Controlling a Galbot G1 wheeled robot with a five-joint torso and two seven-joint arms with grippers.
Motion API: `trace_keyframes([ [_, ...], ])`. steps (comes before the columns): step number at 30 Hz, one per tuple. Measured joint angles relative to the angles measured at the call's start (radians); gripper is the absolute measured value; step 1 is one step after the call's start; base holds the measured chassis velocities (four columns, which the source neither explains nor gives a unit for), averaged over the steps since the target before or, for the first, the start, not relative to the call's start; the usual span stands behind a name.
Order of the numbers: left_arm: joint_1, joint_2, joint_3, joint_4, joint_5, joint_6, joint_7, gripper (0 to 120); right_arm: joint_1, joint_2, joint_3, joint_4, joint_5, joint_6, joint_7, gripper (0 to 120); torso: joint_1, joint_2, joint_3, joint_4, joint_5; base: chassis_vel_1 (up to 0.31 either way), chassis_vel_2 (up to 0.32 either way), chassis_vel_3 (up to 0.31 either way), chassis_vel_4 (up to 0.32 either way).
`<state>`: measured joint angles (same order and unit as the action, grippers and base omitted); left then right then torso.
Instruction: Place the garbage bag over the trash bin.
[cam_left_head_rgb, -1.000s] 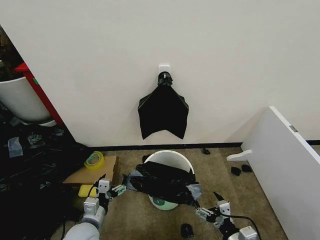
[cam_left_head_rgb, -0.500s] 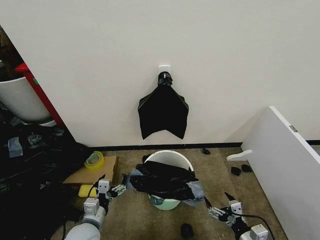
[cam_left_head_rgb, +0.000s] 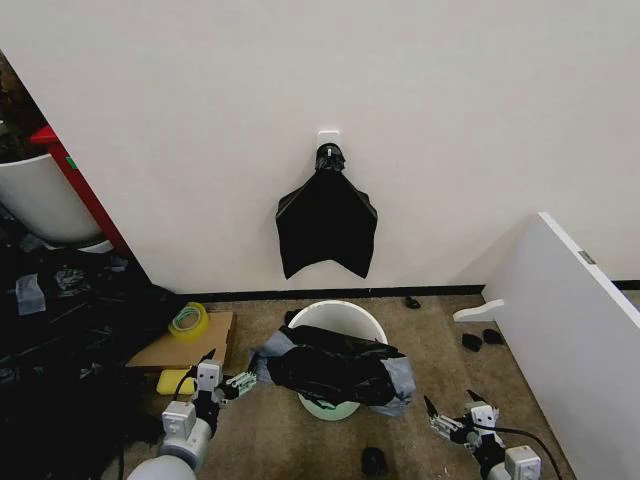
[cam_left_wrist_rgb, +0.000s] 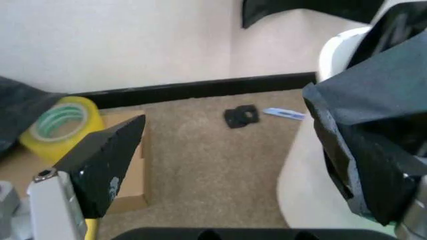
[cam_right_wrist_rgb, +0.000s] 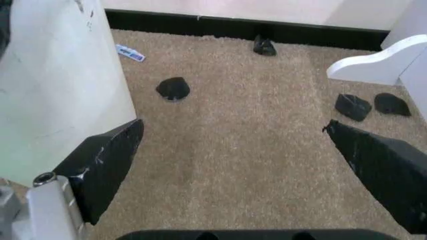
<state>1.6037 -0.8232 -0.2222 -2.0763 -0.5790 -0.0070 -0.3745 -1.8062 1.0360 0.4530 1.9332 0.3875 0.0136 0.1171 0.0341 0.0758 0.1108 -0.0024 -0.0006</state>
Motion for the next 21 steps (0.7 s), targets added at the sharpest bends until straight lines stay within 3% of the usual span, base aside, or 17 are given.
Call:
trace_keyframes([
  [6,0.030,0.019,-0.034,-0.001,-0.041,-0.051,0.088,100,0.001,0.015,-0.008,0.001,-0.015,-0.003,0.005,100,0.000,0.000,0.000,-0.0001,-0.0001,0.000,0.000,0.000,0.000],
  [7,0.058,0.033,-0.071,0.015,-0.114,-0.121,0.207,100,0.003,0.023,-0.020,0.003,-0.030,-0.003,0.006,100,0.000,0.000,0.000,-0.0001,-0.0003,0.000,0.000,0.000,0.000],
  [8,0.066,0.040,-0.085,0.021,-0.145,-0.145,0.260,100,0.002,0.025,-0.021,0.009,-0.034,-0.002,0.009,100,0.000,0.000,0.000,-0.0001,0.0001,0.000,0.000,0.000,0.000],
  [17,0.062,0.058,-0.103,0.061,-0.149,-0.232,0.386,100,-0.024,0.036,0.012,0.092,-0.052,0.041,0.015,100,0.000,0.000,0.000,-0.0002,-0.0002,0.000,0.000,0.000,0.000],
  [21,0.037,0.061,-0.099,0.117,-0.141,-0.396,0.539,100,-0.030,0.036,0.034,0.125,-0.052,0.047,0.013,100,0.000,0.000,0.000,-0.0002,-0.0002,0.000,0.000,0.000,0.000],
])
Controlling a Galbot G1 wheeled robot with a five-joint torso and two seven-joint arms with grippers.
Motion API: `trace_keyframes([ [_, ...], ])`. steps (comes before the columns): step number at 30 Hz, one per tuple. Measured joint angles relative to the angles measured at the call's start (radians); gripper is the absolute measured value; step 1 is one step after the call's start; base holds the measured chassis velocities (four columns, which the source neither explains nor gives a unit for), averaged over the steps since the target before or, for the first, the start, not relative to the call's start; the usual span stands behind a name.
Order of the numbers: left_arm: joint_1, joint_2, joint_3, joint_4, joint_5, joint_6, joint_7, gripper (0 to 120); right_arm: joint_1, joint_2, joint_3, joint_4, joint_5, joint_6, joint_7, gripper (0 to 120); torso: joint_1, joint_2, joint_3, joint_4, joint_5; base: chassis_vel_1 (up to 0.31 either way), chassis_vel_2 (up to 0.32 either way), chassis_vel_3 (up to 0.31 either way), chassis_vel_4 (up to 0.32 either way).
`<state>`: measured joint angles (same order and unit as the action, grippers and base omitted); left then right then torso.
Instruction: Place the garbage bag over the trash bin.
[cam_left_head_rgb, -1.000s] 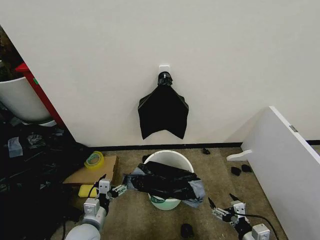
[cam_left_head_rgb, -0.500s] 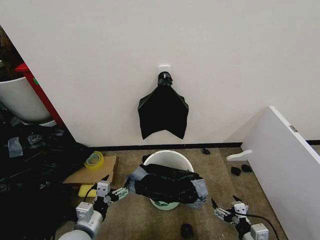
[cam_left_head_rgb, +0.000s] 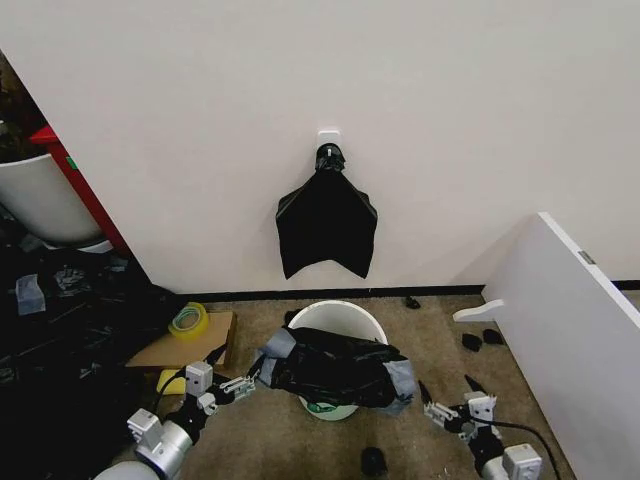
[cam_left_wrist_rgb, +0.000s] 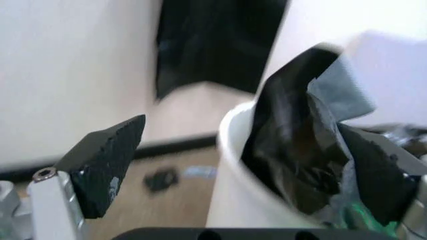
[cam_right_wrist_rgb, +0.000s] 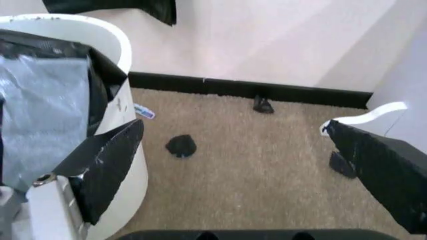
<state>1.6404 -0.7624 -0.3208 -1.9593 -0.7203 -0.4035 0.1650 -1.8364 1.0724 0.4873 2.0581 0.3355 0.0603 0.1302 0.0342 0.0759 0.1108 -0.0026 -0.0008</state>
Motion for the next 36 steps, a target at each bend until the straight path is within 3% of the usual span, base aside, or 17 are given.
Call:
trace_keyframes([
  [1,0.000,0.000,0.000,0.000,0.000,0.000,0.000,100,0.000,0.000,0.000,0.000,0.000,0.000,0.000,100,0.000,0.000,0.000,0.0000,0.0000,0.000,0.000,0.000,0.000],
  [3,-0.022,-0.002,0.002,0.049,-0.043,-0.110,0.147,100,0.005,0.000,-0.003,-0.001,-0.001,-0.002,0.000,100,0.000,0.000,0.000,0.0002,0.0003,0.000,0.000,0.000,0.000],
  [4,-0.022,-0.002,0.002,0.049,-0.043,-0.110,0.147,100,0.005,0.000,-0.003,-0.001,-0.001,-0.002,0.000,100,0.000,0.000,0.000,0.0002,0.0003,0.000,0.000,0.000,0.000],
  [7,-0.047,-0.015,-0.001,0.122,-0.120,-0.237,0.332,100,0.014,0.005,-0.021,-0.004,-0.007,-0.004,-0.002,100,0.000,0.000,0.000,0.0000,0.0001,0.000,0.000,0.000,0.000],
  [12,-0.049,-0.034,0.016,0.154,-0.141,-0.319,0.345,100,0.031,0.005,-0.040,0.010,-0.009,0.003,-0.011,100,0.000,0.000,0.000,0.0001,-0.0001,0.000,0.000,0.000,0.000],
  [23,-0.061,-0.068,0.024,0.196,-0.063,-0.321,0.317,100,0.056,-0.037,-0.047,0.142,0.078,0.039,-0.127,100,0.000,0.000,0.000,0.0002,0.0000,0.000,0.000,0.000,0.000],
  [26,-0.064,-0.079,0.044,0.194,-0.015,-0.297,0.303,100,0.146,-0.107,-0.156,0.245,0.128,-0.003,-0.278,100,0.000,0.000,0.000,0.0003,0.0000,0.000,0.000,0.000,0.000],
  [30,-0.071,-0.074,0.061,0.190,0.002,-0.284,0.304,100,0.248,-0.148,-0.237,0.246,0.162,-0.056,-0.366,100,0.000,0.000,0.000,0.0003,0.0002,0.000,0.000,0.000,0.000],
  [32,-0.081,-0.064,0.075,0.183,0.006,-0.268,0.304,100,0.356,-0.189,-0.311,0.187,0.222,-0.088,-0.430,100,0.000,0.000,0.000,0.0001,0.0003,0.000,0.000,0.000,0.000],
  [36,-0.089,-0.056,0.085,0.183,0.010,-0.256,0.309,100,0.417,-0.201,-0.349,0.120,0.241,-0.105,-0.467,100,0.000,0.000,0.000,-0.0003,0.0001,0.000,0.000,0.000,0.000],
])
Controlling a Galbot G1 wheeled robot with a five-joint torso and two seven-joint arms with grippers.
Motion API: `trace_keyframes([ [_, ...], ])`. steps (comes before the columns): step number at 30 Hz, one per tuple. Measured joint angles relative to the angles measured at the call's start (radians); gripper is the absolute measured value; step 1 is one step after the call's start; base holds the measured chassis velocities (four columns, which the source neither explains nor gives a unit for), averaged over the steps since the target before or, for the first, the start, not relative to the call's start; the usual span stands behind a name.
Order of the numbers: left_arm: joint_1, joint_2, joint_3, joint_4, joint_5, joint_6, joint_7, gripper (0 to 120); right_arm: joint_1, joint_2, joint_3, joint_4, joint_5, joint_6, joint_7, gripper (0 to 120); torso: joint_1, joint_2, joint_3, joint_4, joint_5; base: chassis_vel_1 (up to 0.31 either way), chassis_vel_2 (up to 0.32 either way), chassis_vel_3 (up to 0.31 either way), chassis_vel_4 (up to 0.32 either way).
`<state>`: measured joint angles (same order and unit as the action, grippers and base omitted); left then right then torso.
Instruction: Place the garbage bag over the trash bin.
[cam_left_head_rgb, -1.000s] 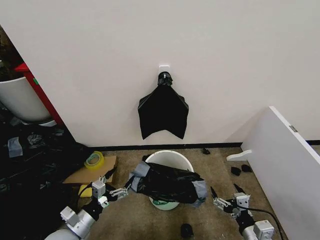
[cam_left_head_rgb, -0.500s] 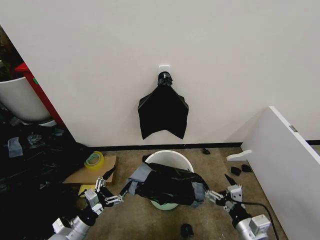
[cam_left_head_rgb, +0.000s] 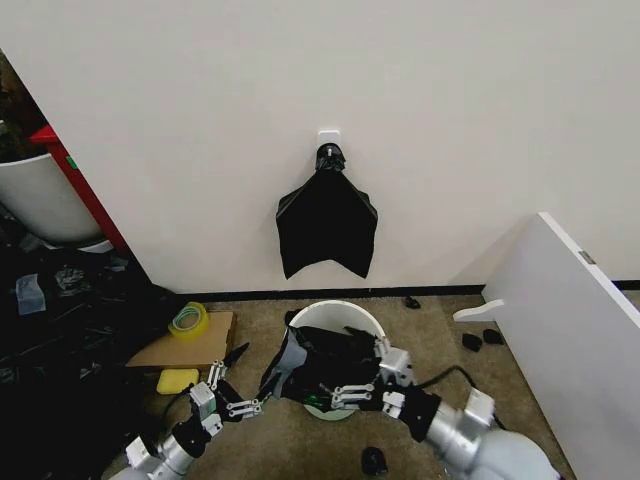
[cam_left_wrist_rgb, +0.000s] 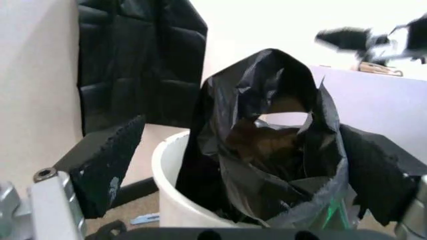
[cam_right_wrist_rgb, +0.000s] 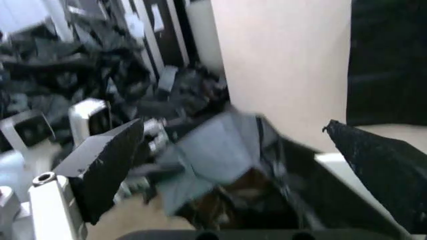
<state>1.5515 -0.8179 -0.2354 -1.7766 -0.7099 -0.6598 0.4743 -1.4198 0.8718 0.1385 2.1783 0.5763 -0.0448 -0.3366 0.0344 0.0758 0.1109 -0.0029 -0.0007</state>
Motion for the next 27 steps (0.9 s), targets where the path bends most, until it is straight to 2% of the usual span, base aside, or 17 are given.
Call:
trace_keyframes([
  [5,0.001,0.000,0.004,0.001,0.004,0.005,0.008,100,0.048,0.022,-0.047,-0.079,-0.037,-0.001,-0.028,97,0.000,0.000,0.000,0.0003,0.0001,0.000,0.000,0.000,0.000],
  [9,0.000,-0.001,0.007,0.002,0.010,0.010,0.011,100,0.081,0.048,-0.077,-0.108,-0.043,-0.003,-0.027,84,0.000,0.000,0.000,0.0003,0.0001,0.000,0.000,0.000,0.000],
  [10,0.000,-0.001,0.007,0.002,0.010,0.010,0.011,100,0.081,0.048,-0.077,-0.108,-0.043,-0.003,-0.027,84,0.000,0.000,0.000,0.0003,0.0001,0.000,0.000,0.000,0.000],
  [15,-0.001,-0.005,0.010,0.002,0.017,0.018,0.014,100,0.106,0.059,-0.106,-0.127,-0.043,-0.018,-0.053,61,0.000,0.000,0.000,0.0004,0.0000,0.000,0.000,0.000,0.000],
  [16,-0.001,-0.005,0.010,0.002,0.017,0.018,0.014,100,0.106,0.059,-0.106,-0.127,-0.043,-0.018,-0.053,61,0.000,0.000,0.000,0.0004,0.0000,0.000,0.000,0.000,0.000],
  [19,0.000,-0.007,0.010,0.002,0.019,0.019,0.017,100,0.109,0.066,-0.120,-0.135,-0.045,-0.028,-0.064,47,0.000,0.000,0.000,0.0003,0.0000,0.000,0.000,0.000,0.000],
  [21,0.001,-0.007,0.010,0.002,0.019,0.019,0.017,100,0.110,0.066,-0.122,-0.136,-0.045,-0.029,-0.066,45,0.000,0.000,0.000,0.0003,0.0000,0.000,0.000,0.000,0.000],
  [23,0.003,-0.008,0.009,0.002,0.019,0.019,0.019,100,0.112,0.071,-0.128,-0.137,-0.047,-0.036,-0.071,34,0.000,0.000,0.000,0.0004,0.0000,0.000,0.000,0.000,0.000],
  [24,0.003,-0.008,0.009,0.002,0.019,0.019,0.019,100,0.112,0.071,-0.128,-0.137,-0.047,-0.036,-0.071,34,0.000,0.000,0.000,0.0004,0.0000,0.000,0.000,0.000,0.000],
  [27,0.007,-0.011,0.009,0.002,0.025,0.018,0.020,100,0.123,0.091,-0.147,-0.138,-0.046,-0.048,-0.064,17,0.000,0.000,0.000,0.0004,0.0000,0.000,0.000,0.000,0.000],
])
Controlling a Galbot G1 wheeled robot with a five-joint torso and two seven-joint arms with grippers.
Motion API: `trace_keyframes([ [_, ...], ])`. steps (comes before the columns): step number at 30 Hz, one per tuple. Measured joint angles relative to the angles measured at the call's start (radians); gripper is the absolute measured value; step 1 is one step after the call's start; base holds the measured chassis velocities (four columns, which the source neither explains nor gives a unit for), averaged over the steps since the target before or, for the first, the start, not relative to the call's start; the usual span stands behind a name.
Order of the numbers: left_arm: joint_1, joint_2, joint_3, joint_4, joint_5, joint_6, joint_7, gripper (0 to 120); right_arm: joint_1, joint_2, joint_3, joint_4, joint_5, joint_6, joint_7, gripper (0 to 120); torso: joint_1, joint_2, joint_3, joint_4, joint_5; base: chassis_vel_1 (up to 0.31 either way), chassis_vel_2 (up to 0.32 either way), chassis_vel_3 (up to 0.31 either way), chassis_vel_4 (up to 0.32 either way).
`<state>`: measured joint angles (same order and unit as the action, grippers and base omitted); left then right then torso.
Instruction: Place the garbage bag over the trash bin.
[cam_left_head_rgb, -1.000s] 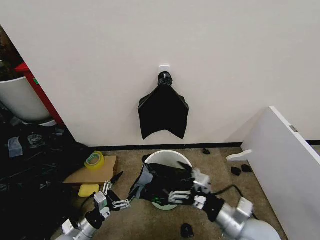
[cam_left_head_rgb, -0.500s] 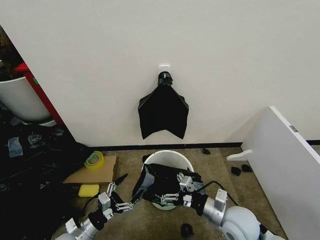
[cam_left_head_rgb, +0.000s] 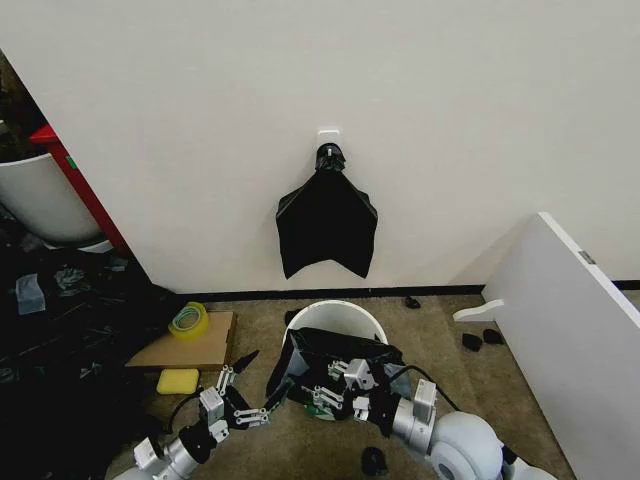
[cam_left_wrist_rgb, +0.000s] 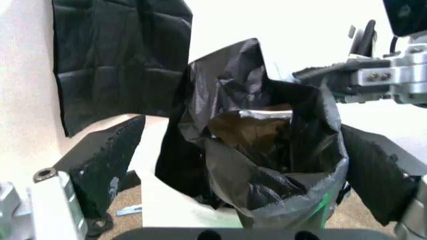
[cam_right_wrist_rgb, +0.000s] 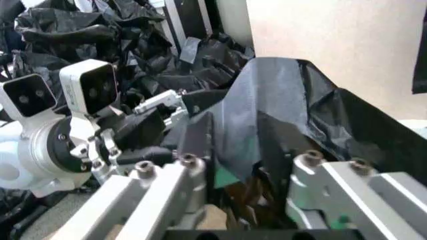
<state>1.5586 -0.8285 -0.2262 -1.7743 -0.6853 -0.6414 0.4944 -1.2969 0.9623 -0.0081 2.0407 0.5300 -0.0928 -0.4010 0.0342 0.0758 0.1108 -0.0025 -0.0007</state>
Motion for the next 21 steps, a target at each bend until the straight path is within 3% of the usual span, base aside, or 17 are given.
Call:
trace_keyframes([
  [2,0.000,-0.001,0.000,0.000,0.001,-0.001,0.000,100,0.003,0.004,-0.004,0.000,0.002,-0.002,0.007,14,0.000,0.000,0.000,0.0000,0.0000,0.000,0.000,0.000,0.000],
  [5,0.001,-0.002,0.000,0.001,0.004,-0.002,-0.001,100,0.012,0.013,-0.015,-0.001,0.006,-0.002,0.029,0,0.000,0.000,0.000,0.0000,0.0000,0.000,0.000,0.000,0.000],
  [14,0.006,-0.007,-0.005,-0.002,0.008,-0.007,-0.004,100,0.031,0.021,-0.029,-0.007,0.005,0.002,0.061,0,0.000,0.000,0.000,-0.0001,0.0000,0.000,0.000,0.000,0.000],
  [21,0.026,-0.009,-0.016,-0.021,0.060,-0.033,0.019,100,0.095,0.069,-0.078,-0.028,-0.002,-0.019,0.174,0,0.000,0.000,0.000,0.0002,0.0001,0.000,0.000,0.000,0.000],
])
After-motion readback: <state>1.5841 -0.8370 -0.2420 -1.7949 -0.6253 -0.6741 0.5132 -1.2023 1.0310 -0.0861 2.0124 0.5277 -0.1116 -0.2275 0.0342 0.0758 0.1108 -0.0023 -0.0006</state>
